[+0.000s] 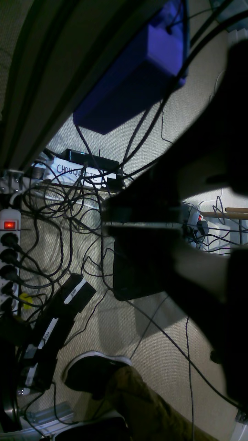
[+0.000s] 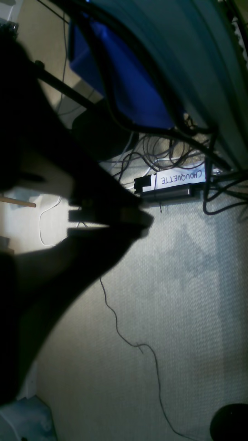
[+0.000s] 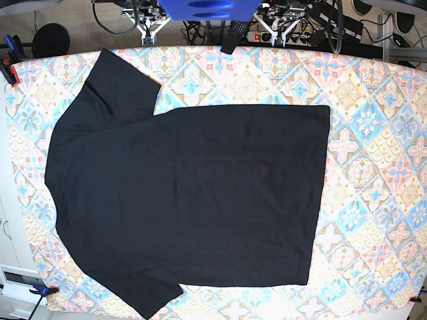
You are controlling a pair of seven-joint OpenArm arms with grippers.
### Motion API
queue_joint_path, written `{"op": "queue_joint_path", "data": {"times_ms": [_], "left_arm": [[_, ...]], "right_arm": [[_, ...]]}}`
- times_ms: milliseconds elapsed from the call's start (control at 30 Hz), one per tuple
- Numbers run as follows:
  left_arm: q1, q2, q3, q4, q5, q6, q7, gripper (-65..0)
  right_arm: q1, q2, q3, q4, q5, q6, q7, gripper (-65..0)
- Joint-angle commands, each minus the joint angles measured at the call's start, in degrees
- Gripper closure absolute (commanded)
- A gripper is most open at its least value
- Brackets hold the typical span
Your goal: Fold the T-shirt properly
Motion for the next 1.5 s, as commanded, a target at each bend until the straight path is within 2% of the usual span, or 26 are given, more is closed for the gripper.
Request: {"op": "queue_joint_path", "data": {"times_ms": [0, 433, 600, 767, 900, 1000, 1167, 1300, 1467], "left_arm": [[0.5, 0.0, 0.2, 0.1, 0.3, 0.1, -0.4, -1.1], [1.0, -0.4, 0.2, 0.1, 0.4, 0.1, -0.5, -1.1], [2.7, -2.0, 0.2, 0.1, 0.4, 0.1, -0.5, -1.1], [5.5, -4.3, 0.3, 0.2, 0.4, 0.1, -0.5, -1.1], [7.9, -6.4, 0.3, 0.8, 0.4, 0.1, -0.5, -1.1], [12.2, -8.3, 0.3, 6.7, 0.4, 0.1, -0.5, -1.1], [21.8, -11.3, 0.3, 22.1, 0.4, 0.1, -0.2, -1.1], [29.7, -13.3, 0.3, 35.1, 0.4, 0.1, -0.1, -1.1], [39.1, -15.2, 0.3, 50.0, 0.1, 0.1, -0.1, -1.1]], "right_arm": [[-0.3, -0.1, 0.1, 0.0, 0.3, -0.1, 0.1, 0.0], [-0.5, 0.1, 0.1, 0.0, 0.3, -0.1, 0.1, 0.0], [-3.0, 0.3, 0.1, 0.0, 0.3, -0.1, 0.1, 0.0], [-6.7, 1.9, 0.1, 0.1, 0.3, -0.1, 0.6, 0.0], [-12.0, 3.7, 0.1, 6.3, 0.3, -0.1, 0.2, 0.0], [-16.8, 4.4, 0.1, 12.2, 0.3, -0.1, 0.1, 0.0], [-23.0, 7.6, 0.2, 19.8, 0.3, -0.1, 0.5, 0.0], [-29.1, 8.3, 0.5, 28.4, 0.5, -0.1, 0.6, 0.0], [-36.8, 8.2, 9.2, 41.1, 1.6, -0.1, 0.6, 0.0]]}}
